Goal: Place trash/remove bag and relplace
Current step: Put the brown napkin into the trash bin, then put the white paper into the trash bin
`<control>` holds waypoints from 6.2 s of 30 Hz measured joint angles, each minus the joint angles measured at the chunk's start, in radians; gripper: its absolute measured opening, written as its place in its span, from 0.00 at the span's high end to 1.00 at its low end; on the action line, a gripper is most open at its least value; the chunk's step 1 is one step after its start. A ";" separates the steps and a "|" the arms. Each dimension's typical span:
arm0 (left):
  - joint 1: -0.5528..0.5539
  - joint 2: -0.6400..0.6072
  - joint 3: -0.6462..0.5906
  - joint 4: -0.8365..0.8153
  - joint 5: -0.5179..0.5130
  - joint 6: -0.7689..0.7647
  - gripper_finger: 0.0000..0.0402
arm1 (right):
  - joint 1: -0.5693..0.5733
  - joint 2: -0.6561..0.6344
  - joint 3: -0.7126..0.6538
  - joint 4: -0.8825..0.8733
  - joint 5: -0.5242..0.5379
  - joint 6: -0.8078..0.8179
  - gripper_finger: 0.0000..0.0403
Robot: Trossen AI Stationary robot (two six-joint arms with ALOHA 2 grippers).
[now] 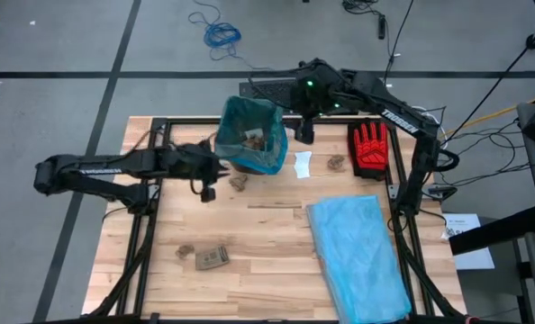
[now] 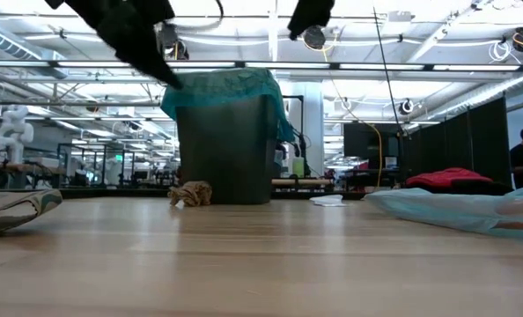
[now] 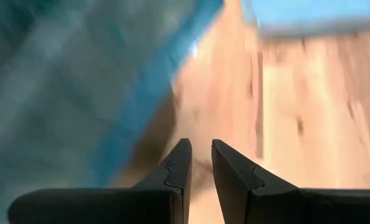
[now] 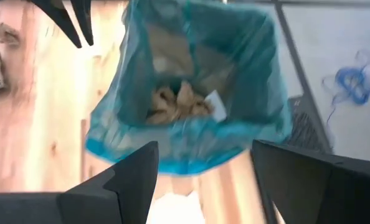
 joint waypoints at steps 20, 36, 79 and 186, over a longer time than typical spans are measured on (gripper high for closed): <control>-0.008 0.388 -0.088 0.219 -0.094 -0.404 0.85 | 0.087 -0.014 0.000 -0.082 0.000 0.035 0.38; -0.007 0.590 -0.088 0.394 -0.112 -0.381 0.90 | 0.087 -0.014 0.000 -0.074 0.000 0.011 0.38; 0.337 0.348 0.289 0.545 -0.027 0.022 1.00 | 0.085 -0.014 -0.001 -0.045 0.000 -0.031 0.38; 0.263 -0.082 -0.010 0.479 -0.051 -0.042 1.00 | -0.249 -0.046 -1.305 1.102 -0.215 0.477 1.00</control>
